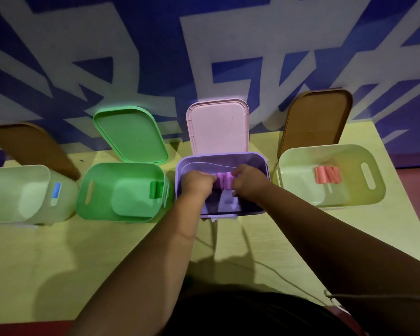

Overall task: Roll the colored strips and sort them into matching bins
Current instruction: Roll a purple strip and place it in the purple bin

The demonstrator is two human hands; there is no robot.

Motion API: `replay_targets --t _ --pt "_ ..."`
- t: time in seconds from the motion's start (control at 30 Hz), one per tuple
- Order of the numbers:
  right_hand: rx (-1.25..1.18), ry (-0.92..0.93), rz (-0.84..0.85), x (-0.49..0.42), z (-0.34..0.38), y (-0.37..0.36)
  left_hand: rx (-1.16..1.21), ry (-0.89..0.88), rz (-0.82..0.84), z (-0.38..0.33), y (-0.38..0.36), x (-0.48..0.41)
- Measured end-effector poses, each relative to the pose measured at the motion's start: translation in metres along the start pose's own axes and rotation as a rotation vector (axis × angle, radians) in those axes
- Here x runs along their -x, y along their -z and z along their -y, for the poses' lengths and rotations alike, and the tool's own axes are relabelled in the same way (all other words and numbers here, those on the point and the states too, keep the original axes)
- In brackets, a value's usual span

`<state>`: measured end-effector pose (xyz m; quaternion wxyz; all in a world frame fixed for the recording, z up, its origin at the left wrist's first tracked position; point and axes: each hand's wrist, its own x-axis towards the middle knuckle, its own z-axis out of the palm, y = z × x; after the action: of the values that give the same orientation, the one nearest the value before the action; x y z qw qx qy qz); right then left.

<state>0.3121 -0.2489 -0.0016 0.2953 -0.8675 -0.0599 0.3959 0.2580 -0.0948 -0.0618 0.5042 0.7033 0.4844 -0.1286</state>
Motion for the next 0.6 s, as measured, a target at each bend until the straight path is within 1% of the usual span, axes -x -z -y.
replay_targets --t 0.13,0.27,0.47,0.6 --pt "-0.149 0.021 -0.032 0.025 0.010 -0.002 0.174 -0.059 0.095 -0.009 0.020 0.047" --pt "-0.246 0.121 -0.072 0.055 0.022 -0.014 0.329 -0.109 0.109 -0.004 0.049 0.092" --pt "-0.420 0.246 -0.058 0.095 0.041 -0.051 0.413 -0.162 0.028 0.039 0.094 0.129" --pt "-0.360 0.352 -0.047 0.108 0.045 -0.093 0.420 -0.141 -0.093 0.079 0.119 0.143"
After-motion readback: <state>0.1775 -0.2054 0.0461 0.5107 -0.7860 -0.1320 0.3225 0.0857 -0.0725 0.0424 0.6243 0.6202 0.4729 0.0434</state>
